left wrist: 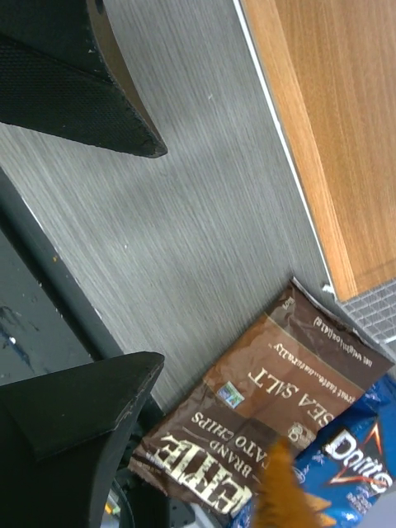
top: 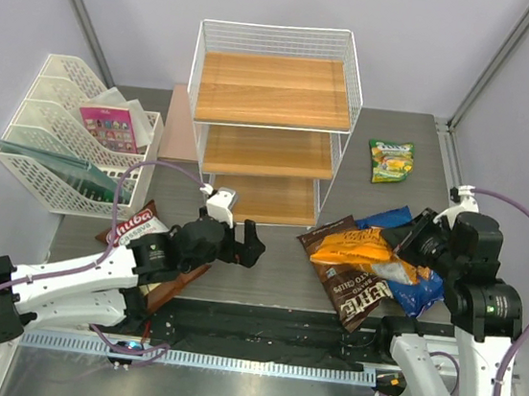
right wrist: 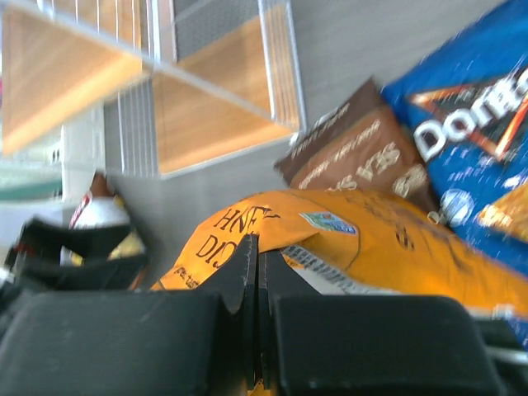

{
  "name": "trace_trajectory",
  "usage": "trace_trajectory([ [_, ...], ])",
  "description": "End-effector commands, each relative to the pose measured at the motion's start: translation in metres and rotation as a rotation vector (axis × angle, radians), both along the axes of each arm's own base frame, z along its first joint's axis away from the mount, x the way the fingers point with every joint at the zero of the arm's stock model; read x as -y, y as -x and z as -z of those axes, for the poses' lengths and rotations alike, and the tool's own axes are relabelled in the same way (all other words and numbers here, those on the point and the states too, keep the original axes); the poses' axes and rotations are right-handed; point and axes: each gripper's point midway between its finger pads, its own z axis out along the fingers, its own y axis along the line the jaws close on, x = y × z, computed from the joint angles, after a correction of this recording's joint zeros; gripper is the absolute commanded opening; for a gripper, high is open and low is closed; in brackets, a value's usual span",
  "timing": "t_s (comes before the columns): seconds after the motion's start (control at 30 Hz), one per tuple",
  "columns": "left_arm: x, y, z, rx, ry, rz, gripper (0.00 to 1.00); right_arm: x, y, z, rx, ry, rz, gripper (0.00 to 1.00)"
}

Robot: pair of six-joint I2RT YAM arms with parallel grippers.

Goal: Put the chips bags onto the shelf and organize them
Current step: Pick up the potato chip from the center of the board.

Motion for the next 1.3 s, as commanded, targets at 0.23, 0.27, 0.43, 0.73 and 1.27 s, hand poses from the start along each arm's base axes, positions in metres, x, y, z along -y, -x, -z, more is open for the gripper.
trace_trajectory([
  [0.23,0.044,0.027,-0.004,-0.141,0.220,0.149,1.00,-0.043,0.042,0.024,-0.046,-0.180,-0.218,0.01],
  [0.27,0.045,0.028,-0.003,-0.152,0.231,0.146,1.00,-0.045,0.043,0.029,-0.059,-0.193,-0.225,0.01],
  [0.43,0.042,0.028,-0.001,-0.149,0.229,0.137,1.00,-0.057,0.036,0.023,-0.015,-0.251,-0.287,0.01],
  [0.73,0.077,0.041,0.012,-0.271,0.331,0.221,1.00,-0.056,0.030,0.075,-0.123,-0.230,-0.277,0.01],
  [1.27,0.097,0.053,0.020,-0.370,0.441,0.245,1.00,-0.045,0.052,0.118,-0.231,-0.153,-0.254,0.01],
])
